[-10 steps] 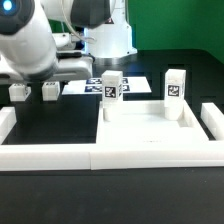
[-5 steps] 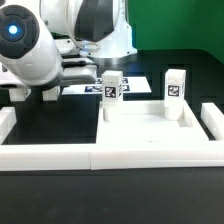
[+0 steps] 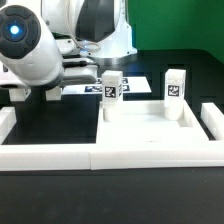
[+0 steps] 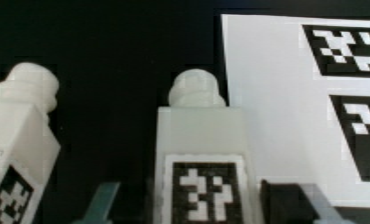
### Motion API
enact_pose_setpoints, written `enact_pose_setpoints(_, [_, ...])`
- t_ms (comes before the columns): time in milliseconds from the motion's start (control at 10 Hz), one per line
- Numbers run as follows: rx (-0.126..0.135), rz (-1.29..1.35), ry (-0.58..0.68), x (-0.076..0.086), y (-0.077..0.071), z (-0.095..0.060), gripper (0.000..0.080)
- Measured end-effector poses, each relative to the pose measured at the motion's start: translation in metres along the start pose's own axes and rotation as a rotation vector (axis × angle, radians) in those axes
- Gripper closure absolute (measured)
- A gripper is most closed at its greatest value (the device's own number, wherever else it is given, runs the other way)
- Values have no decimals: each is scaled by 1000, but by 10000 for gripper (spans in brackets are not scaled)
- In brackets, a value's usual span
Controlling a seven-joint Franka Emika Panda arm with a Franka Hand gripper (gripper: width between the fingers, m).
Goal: Assemble square table
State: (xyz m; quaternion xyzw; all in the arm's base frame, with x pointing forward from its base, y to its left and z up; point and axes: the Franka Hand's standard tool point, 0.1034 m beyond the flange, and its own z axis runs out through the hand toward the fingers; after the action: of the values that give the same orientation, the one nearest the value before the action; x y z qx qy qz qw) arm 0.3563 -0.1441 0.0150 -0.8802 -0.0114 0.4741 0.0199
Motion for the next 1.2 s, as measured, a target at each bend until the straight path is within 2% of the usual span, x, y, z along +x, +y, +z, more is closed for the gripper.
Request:
enact_pose_setpoints(200, [-1,-1,0,0,0,0,513])
enact_pose_setpoints(300, [-3,-24,-7,-4,0,-5,513])
enact_pose_setpoints(400, [-7,-67,2,-20,-1,-31,512])
enact_pose_setpoints(500, [-11,-87,63,-35,0,-61,512])
enact_pose_setpoints(600, [3,-87,52,-54,-3,-74,511])
enact_pose_setpoints(700, [4,-87,75,-57,-3,-84,511])
enact_pose_setpoints(800, [-7,-92,180,-48,-2,-87,511])
enact_pose_setpoints(900, [-14,-97,243,-49,-1,-86,511])
enact_pose_setpoints(1000, [-29,-99,295,-47,-4,-95,511])
enact_pose_setpoints(1100, [-68,-116,384,-41,-12,-123,511])
enact_pose_setpoints(1200, [-83,-130,474,-39,-25,-155,511])
